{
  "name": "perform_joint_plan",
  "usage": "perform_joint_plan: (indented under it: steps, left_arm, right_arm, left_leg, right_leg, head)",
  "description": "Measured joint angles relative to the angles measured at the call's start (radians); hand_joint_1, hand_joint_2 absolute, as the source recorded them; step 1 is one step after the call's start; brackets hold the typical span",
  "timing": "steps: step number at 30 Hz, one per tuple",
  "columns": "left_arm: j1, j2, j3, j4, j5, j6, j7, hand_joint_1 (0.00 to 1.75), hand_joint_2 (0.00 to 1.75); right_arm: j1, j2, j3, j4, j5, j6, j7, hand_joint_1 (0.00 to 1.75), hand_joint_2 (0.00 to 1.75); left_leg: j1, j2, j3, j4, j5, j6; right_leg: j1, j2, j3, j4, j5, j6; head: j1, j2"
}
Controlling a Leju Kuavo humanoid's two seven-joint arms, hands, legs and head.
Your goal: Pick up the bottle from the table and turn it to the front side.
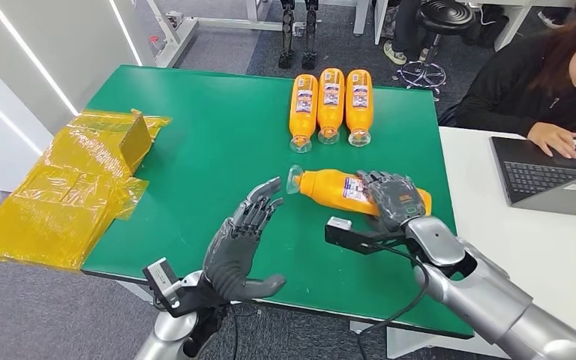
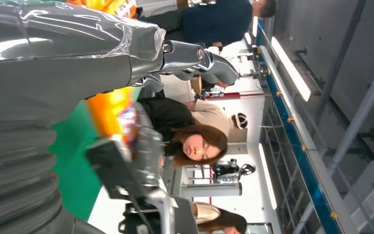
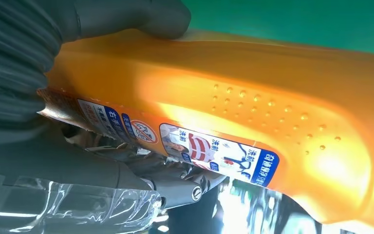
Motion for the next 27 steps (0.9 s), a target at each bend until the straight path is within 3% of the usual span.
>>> perform_joint_plan:
  steps: [8, 12, 19, 27]
  left_arm:
    - [0.017, 0.007, 0.006, 0.000, -0.001, 0.055, 0.003, 0.00, 1.75]
    - [0.022, 0.009, 0.006, -0.001, 0.001, 0.087, 0.003, 0.00, 1.75]
    - [0.049, 0.005, 0.007, -0.032, 0.013, 0.116, 0.032, 0.00, 1.75]
    - [0.060, 0.001, 0.003, -0.045, 0.069, 0.125, 0.039, 0.00, 1.75]
  right_arm:
    - [0.187, -0.011, -0.173, -0.177, 0.118, -0.223, -0.021, 1.75, 1.75]
    - [0.304, -0.012, -0.234, -0.262, 0.152, -0.292, -0.044, 1.75, 1.75]
    - [0.473, 0.003, -0.286, -0.388, 0.190, -0.392, -0.050, 1.75, 1.75]
    - [0.623, 0.070, -0.301, -0.471, 0.169, -0.505, -0.153, 1.75, 1.75]
  left_leg:
    - [0.000, -0.001, -0.001, 0.000, 0.000, 0.000]
    - [0.000, -0.001, -0.001, 0.000, 0.000, 0.000]
    - [0.000, -0.001, -0.001, -0.001, -0.001, 0.000]
    - [0.000, -0.001, -0.001, -0.001, -0.001, 0.000]
  right_leg:
    - [0.000, -0.001, 0.000, 0.000, 0.000, 0.000]
    - [0.000, -0.001, 0.000, 0.000, -0.001, 0.000]
    - [0.000, -0.001, 0.000, 0.000, -0.001, 0.000]
    - [0.000, -0.001, 0.000, 0.000, -0.002, 0.000]
  head:
    - [0.000, 0.000]
    - [0.000, 0.000]
    - [0.000, 0.000]
    - [0.000, 0.000]
